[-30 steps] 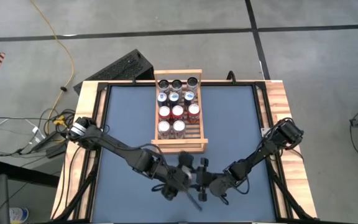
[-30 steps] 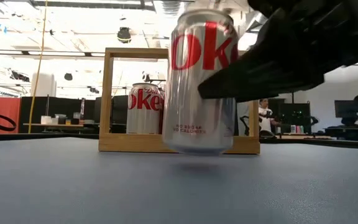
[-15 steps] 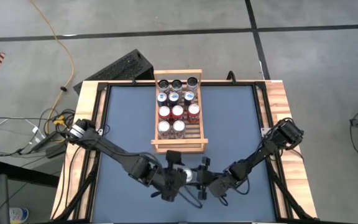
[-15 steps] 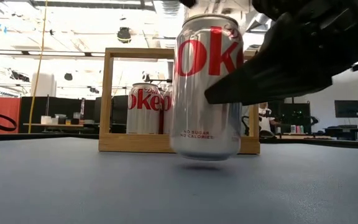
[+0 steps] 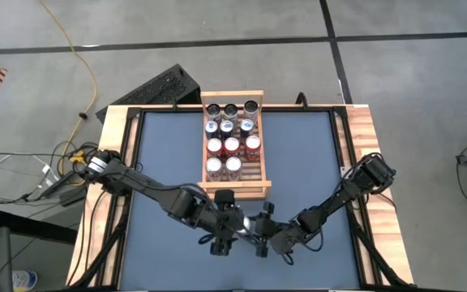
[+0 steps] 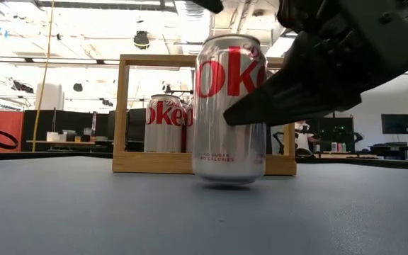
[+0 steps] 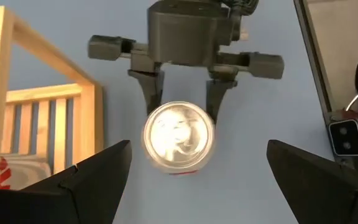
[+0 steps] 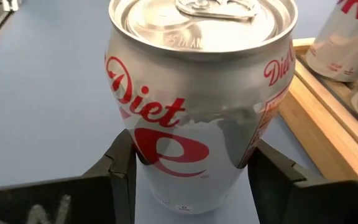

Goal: Place canned beverage on shelf
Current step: Put the silver can on the shelf aligned with the other silver soda cans

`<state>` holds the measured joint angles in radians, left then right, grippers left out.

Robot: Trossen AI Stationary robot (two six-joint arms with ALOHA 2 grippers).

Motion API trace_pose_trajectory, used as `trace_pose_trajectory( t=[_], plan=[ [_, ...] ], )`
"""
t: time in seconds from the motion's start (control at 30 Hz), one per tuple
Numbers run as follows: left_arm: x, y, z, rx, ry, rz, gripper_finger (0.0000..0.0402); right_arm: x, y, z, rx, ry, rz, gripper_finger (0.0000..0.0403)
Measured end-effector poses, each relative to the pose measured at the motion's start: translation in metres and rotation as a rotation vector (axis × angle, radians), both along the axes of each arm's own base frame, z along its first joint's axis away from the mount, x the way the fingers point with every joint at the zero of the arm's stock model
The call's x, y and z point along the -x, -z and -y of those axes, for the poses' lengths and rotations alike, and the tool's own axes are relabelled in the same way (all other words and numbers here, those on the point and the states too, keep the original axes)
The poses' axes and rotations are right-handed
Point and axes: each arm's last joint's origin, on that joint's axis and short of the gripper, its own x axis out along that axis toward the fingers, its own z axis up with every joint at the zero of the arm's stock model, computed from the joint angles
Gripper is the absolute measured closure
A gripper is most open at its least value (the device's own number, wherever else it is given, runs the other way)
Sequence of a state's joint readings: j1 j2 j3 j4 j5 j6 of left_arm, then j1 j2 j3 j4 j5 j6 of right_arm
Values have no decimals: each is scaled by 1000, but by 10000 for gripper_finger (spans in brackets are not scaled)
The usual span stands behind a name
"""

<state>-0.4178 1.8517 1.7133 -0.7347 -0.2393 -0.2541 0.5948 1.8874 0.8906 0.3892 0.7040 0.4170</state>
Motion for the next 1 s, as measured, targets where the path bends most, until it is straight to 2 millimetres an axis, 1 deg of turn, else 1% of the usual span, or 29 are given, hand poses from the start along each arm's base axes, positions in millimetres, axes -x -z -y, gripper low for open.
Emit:
trace_pose_trajectory(
  t=[0.1, 0.23, 0.43, 0.57, 0.73, 0.83, 1.0],
  plan=[
    [-3, -2, -1, -2, -3, 32, 41, -1, 1, 2, 1, 11, -5, 208],
    [-3, -3, 0, -69, 17, 56, 41, -3, 1, 7, -9, 32, -10, 208],
    [-18, 25, 3, -96, 126, -15, 41, -4, 1, 10, -9, 40, -11, 208],
    [-24, 25, -4, -112, 110, 12, 41, -4, 2, 9, -14, 27, -18, 208],
    [-27, 27, -14, -141, 82, -1, 41, -4, 2, 8, -22, 10, -24, 208],
    [-28, 28, -15, -117, 98, -11, 41, -3, 2, 8, -23, 12, -28, 208],
    [-33, 43, -9, -104, 134, -48, 41, -3, 2, 8, -21, 13, -32, 208]
  ],
)
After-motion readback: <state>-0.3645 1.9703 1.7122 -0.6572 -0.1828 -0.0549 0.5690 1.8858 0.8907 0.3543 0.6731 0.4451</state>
